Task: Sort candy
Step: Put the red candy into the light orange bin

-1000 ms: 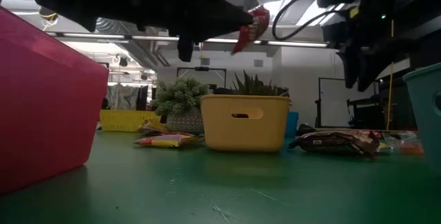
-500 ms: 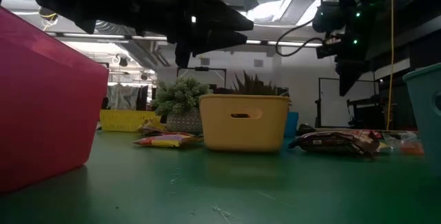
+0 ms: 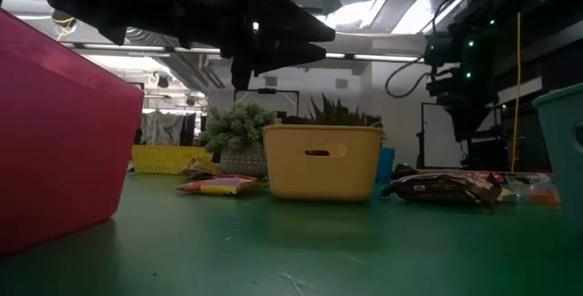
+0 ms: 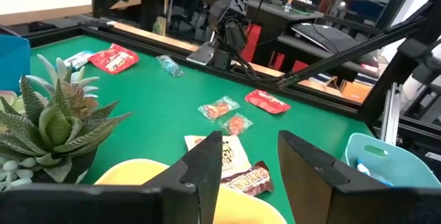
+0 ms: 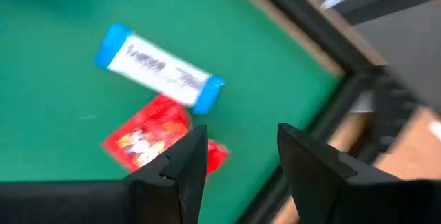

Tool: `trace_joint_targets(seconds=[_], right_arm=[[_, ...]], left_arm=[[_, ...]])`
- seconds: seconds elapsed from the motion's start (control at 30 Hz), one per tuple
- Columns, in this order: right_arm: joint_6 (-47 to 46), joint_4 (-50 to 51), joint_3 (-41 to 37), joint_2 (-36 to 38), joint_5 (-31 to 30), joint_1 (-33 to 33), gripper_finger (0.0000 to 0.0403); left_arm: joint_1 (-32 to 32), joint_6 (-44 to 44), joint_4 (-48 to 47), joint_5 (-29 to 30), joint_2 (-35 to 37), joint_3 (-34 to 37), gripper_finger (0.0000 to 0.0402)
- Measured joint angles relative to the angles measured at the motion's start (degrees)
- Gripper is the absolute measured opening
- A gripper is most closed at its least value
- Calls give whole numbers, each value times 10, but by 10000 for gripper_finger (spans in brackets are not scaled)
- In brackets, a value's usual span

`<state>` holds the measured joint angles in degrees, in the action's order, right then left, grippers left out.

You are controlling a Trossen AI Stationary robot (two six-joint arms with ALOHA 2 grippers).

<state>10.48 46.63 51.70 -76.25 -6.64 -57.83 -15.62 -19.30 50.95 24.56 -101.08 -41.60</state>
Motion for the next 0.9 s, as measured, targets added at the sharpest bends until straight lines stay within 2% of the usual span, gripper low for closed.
trace_joint_targets(seconds=[0.33, 0.5, 0.77, 0.9], right_arm=[[3, 17, -1, -96, 13, 1, 175], [7, 20, -1, -132, 47, 1, 175], [18, 24, 0, -161, 50, 1, 174], [18, 24, 0, -161, 52, 1, 155]], left_arm=[[0, 0, -3, 0, 0, 0, 128], [0, 0, -5, 0, 0, 0, 128], [0, 0, -5, 0, 0, 0, 128], [0, 0, -5, 0, 0, 0, 128]])
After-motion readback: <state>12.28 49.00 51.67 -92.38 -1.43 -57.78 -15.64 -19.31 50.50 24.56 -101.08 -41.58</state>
